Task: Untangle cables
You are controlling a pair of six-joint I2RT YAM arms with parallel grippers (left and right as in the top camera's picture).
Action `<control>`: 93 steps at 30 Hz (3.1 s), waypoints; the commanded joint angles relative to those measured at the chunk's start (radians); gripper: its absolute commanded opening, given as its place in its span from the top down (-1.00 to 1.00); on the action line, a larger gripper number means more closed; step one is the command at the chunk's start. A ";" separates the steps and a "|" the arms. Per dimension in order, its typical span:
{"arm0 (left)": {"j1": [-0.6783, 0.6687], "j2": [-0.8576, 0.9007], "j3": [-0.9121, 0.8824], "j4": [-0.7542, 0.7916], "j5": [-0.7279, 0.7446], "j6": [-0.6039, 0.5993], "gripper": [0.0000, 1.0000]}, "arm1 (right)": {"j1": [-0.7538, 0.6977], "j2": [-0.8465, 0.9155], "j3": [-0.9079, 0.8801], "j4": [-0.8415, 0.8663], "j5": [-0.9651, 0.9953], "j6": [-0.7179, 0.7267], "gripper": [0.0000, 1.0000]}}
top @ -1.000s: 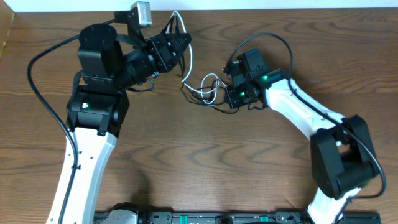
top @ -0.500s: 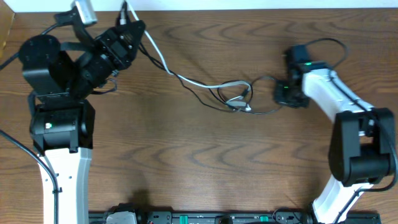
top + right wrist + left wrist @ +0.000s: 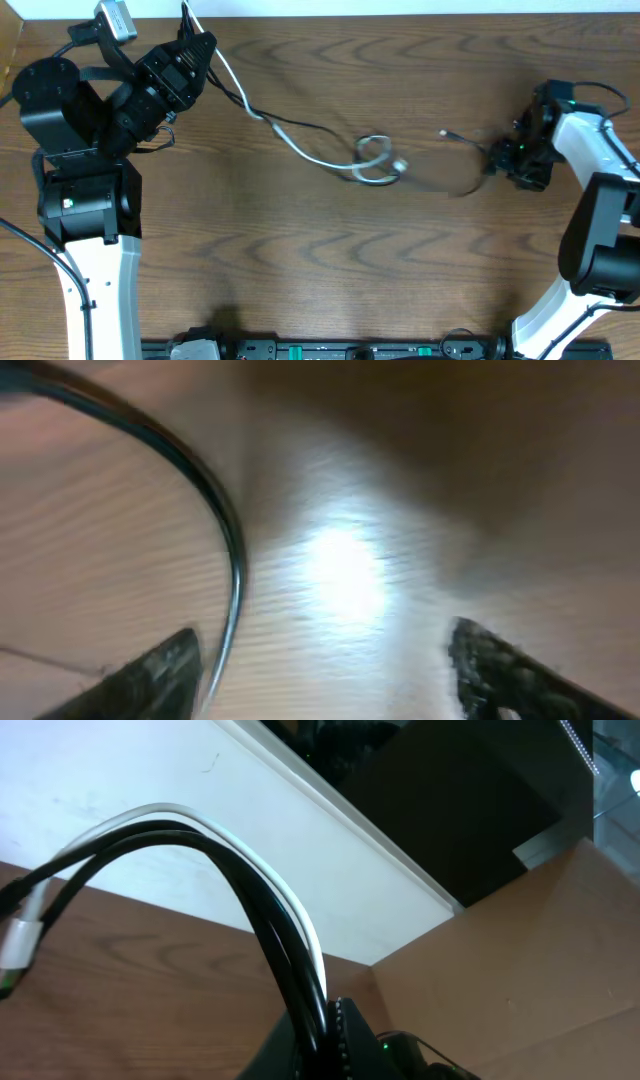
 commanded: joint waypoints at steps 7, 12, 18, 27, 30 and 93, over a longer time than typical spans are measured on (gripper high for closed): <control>-0.037 -0.005 0.015 -0.032 0.021 -0.004 0.86 | 0.032 -0.166 0.018 0.035 -0.621 -0.419 -0.98; -0.133 0.005 0.014 -0.039 0.020 0.015 0.85 | 0.122 -0.292 0.018 0.080 -0.627 -0.372 -0.99; -0.233 0.028 0.014 -0.066 -0.026 0.024 0.85 | 0.248 -0.335 0.018 0.157 -0.594 -0.277 -0.98; -0.442 0.219 0.012 -0.332 -0.141 0.253 0.85 | 0.259 -0.335 0.018 0.174 -0.261 -0.014 -0.99; -0.513 0.314 0.012 -0.334 -0.141 0.280 0.66 | 0.248 -0.335 0.018 0.163 -0.247 -0.010 -0.99; -0.480 0.310 0.019 -0.574 -0.515 0.242 -0.36 | 0.612 0.113 0.016 0.797 -0.331 0.531 0.42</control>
